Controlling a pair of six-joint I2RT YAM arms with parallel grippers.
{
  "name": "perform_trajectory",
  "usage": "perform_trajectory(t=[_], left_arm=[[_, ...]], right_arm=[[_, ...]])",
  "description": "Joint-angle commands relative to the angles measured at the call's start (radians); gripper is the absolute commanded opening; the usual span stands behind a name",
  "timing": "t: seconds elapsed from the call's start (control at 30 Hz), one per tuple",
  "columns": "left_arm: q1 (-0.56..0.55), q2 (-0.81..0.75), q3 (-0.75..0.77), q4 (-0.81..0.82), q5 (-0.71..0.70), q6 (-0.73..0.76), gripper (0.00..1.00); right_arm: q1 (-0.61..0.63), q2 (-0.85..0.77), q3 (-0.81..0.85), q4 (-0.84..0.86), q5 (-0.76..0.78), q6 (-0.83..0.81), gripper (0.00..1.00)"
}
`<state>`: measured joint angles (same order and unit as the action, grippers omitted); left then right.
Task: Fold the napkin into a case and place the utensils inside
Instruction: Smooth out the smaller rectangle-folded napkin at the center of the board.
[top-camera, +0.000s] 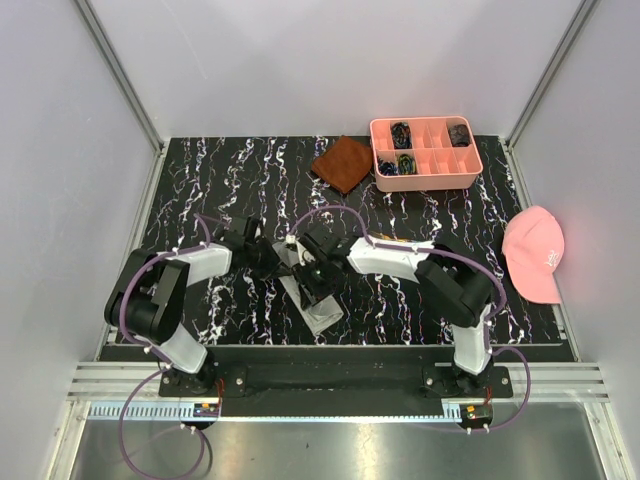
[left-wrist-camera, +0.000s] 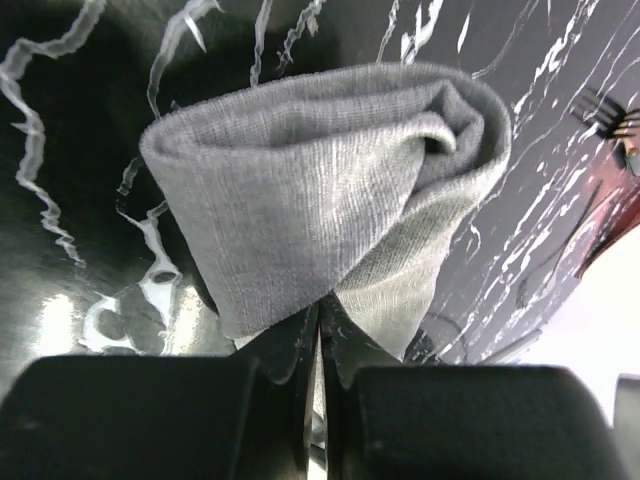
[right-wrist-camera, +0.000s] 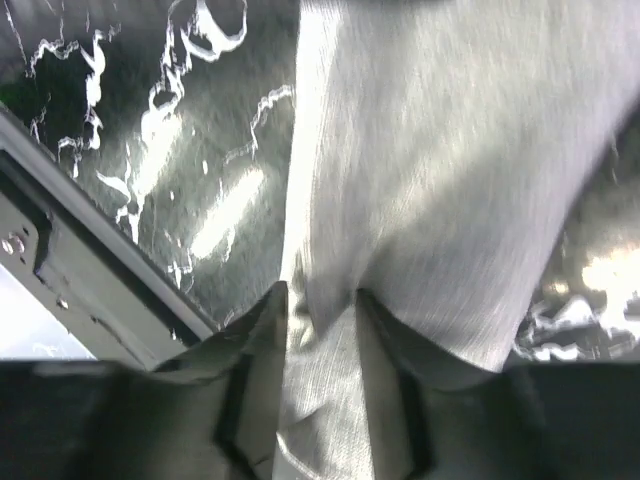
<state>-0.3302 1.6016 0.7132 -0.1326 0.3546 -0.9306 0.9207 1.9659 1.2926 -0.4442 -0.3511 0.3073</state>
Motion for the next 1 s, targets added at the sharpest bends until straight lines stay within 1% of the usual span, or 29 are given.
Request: perform_trajectory(t=[0.0,0.07,0.2,0.37,0.47,0.5,0.53,0.67,0.7,0.73,0.77,0.87,0.9,0.97], left_arm=[[0.03,0.02,-0.035,-0.039,-0.098,0.09,0.06],[0.031,-0.005,-0.046,-0.027,-0.091,0.09,0.06],[0.03,-0.032,-0.057,-0.032,-0.092,0.105,0.06],[0.031,-0.045,-0.077,-0.024,-0.101,0.101,0.05],[0.031,-0.042,-0.093,0.004,-0.091,0.085,0.05],[0.031,-0.042,-0.103,0.014,-0.089,0.082,0.05],[0.03,-0.04,-0.106,0.021,-0.089,0.073,0.05],[0.031,-0.04,-0.118,0.034,-0.097,0.064,0.05],[0.031,-0.04,-0.12,0.037,-0.1,0.059,0.05],[0.033,-0.039,-0.12,0.036,-0.101,0.058,0.05],[0.033,-0.035,-0.115,0.036,-0.101,0.058,0.05],[0.04,-0.031,-0.103,0.028,-0.108,0.065,0.04],[0.045,-0.029,-0.1,0.028,-0.106,0.068,0.04],[0.046,-0.029,-0.092,0.021,-0.101,0.076,0.04]], right_arm=[[-0.022,-0.094,-0.052,-0.03,-0.038,0.012,0.45],[-0.042,-0.128,-0.056,-0.028,-0.063,0.025,0.49],[-0.094,-0.157,-0.041,-0.021,-0.115,0.067,0.5],[-0.14,-0.108,0.007,0.045,-0.176,0.14,0.5],[-0.144,-0.044,0.03,0.117,-0.241,0.205,0.44],[-0.144,-0.017,0.018,0.207,-0.303,0.234,0.37],[-0.143,-0.004,-0.013,0.249,-0.324,0.284,0.34],[-0.128,0.04,-0.11,0.36,-0.368,0.311,0.29],[-0.125,0.054,-0.14,0.416,-0.377,0.317,0.28],[-0.123,0.059,-0.206,0.435,-0.385,0.331,0.25],[-0.125,0.062,-0.237,0.475,-0.378,0.329,0.24],[-0.129,0.05,-0.277,0.451,-0.294,0.254,0.23],[-0.134,0.035,-0.27,0.377,-0.282,0.236,0.23],[-0.143,-0.007,-0.236,0.32,-0.266,0.197,0.24]])
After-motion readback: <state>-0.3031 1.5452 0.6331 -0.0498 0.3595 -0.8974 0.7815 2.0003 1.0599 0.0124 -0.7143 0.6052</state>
